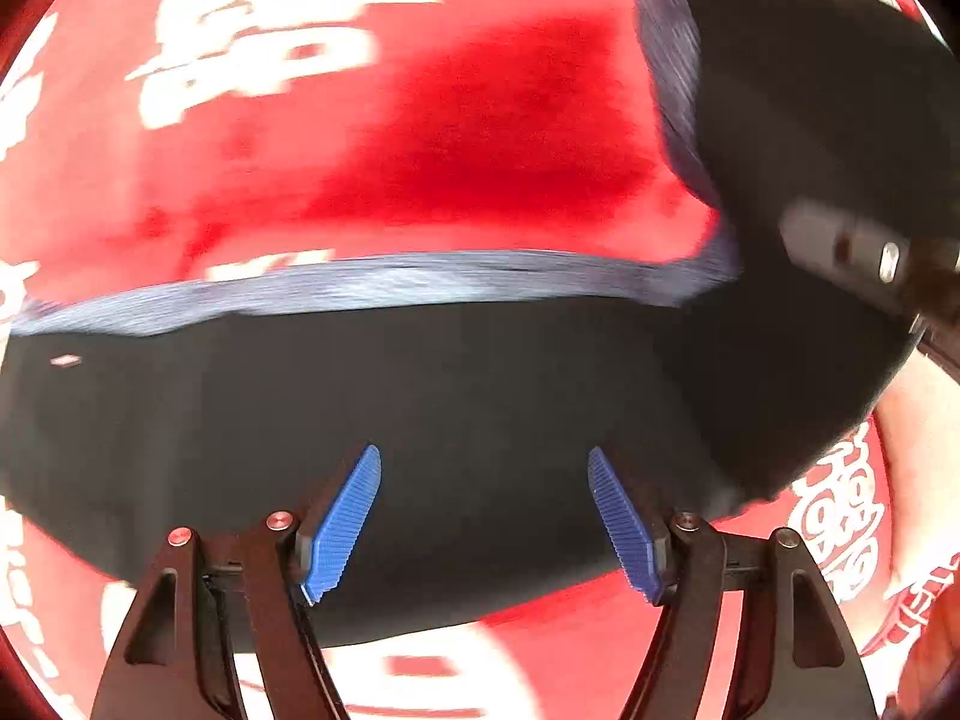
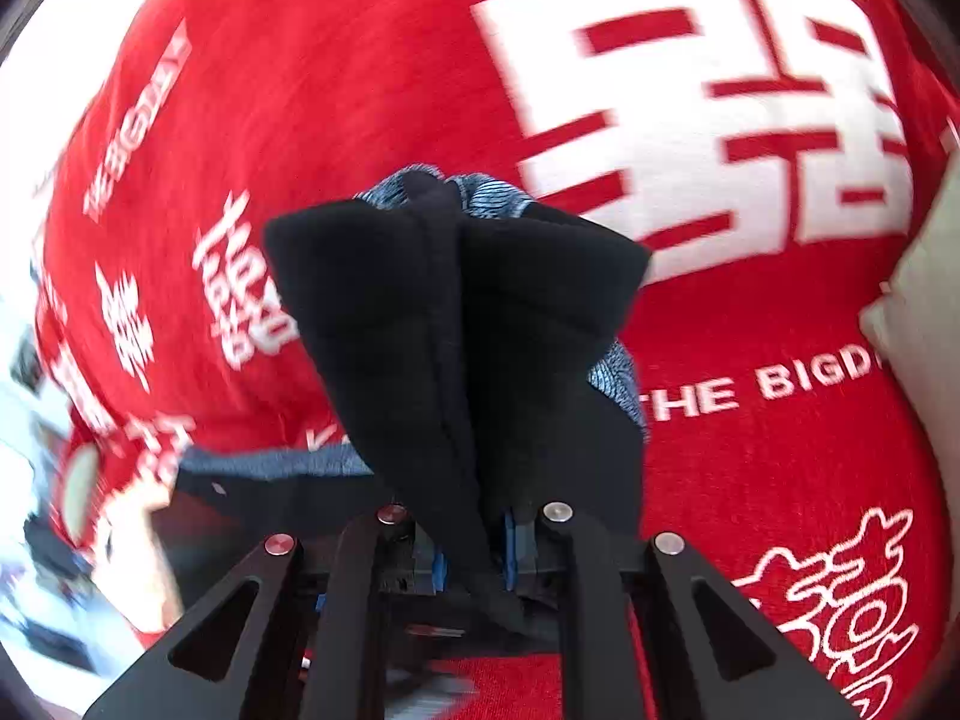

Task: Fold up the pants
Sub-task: 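Fold the leg end with the right gripper over toward the left gripper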

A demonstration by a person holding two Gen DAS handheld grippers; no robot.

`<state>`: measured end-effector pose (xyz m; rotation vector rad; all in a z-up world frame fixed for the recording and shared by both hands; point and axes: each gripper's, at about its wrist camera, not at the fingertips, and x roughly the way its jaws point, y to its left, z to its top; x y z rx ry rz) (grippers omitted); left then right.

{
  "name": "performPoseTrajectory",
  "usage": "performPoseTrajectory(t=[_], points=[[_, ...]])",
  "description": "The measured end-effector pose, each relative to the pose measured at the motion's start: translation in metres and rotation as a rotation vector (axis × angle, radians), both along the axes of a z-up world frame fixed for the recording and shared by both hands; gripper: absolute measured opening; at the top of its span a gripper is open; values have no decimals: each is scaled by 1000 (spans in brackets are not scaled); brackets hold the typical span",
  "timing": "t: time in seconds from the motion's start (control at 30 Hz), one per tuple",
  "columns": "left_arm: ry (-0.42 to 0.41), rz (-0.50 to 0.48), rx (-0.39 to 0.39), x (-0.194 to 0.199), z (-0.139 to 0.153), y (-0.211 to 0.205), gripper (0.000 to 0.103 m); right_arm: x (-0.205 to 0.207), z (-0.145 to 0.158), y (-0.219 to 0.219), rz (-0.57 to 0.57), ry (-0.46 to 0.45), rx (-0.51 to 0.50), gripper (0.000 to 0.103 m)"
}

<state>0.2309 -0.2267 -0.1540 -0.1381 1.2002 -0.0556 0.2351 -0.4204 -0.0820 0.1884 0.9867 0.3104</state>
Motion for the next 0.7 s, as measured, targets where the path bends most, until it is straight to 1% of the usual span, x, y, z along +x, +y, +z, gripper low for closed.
performPoseTrajectory(t=[0.07,0.1,0.13,0.17,0.2,0.23,0.3,0.33,0.37,0.4,0.43,0.47,0.53,0.6,0.63,0.67,0.7], points=[[9,40,33,-8,5,42,88,-5,-11,39,49,-9,-115,14],[10,58,46,-11,5,62,88,-6,-16,50,63,-8,-148,14],[16,69,58,-13,4,76,88,-10,-31,76,94,-4,-221,14],[29,83,71,-15,2,93,88,-13,-42,94,114,1,-265,15],[39,93,76,-13,2,98,88,-15,-52,108,133,7,-299,15],[53,112,76,-16,-1,114,88,-19,-68,127,161,19,-359,16],[69,134,67,-15,-2,128,88,-29,-89,154,187,19,-476,22],[72,140,63,-15,-3,137,88,-37,-97,167,192,-13,-566,24],[74,145,61,-15,-4,146,88,-43,-99,176,208,-36,-616,33],[73,149,60,-16,-3,147,88,-50,-98,182,229,-47,-632,41],[72,153,53,-18,-2,152,88,-57,-94,185,253,-45,-604,60],[73,153,46,-19,0,149,88,-62,-90,182,263,-41,-579,68],[74,145,13,-19,7,146,88,-78,-76,177,291,-31,-521,68],[67,124,-13,-18,18,138,88,-86,-65,165,282,-23,-501,68],[57,101,-31,-10,18,130,88,-88,-58,153,256,-5,-480,68],[46,74,-50,-2,20,120,88,-96,-59,143,234,5,-469,68],[35,46,-72,0,26,111,88,-94,-54,126,182,30,-444,68]])
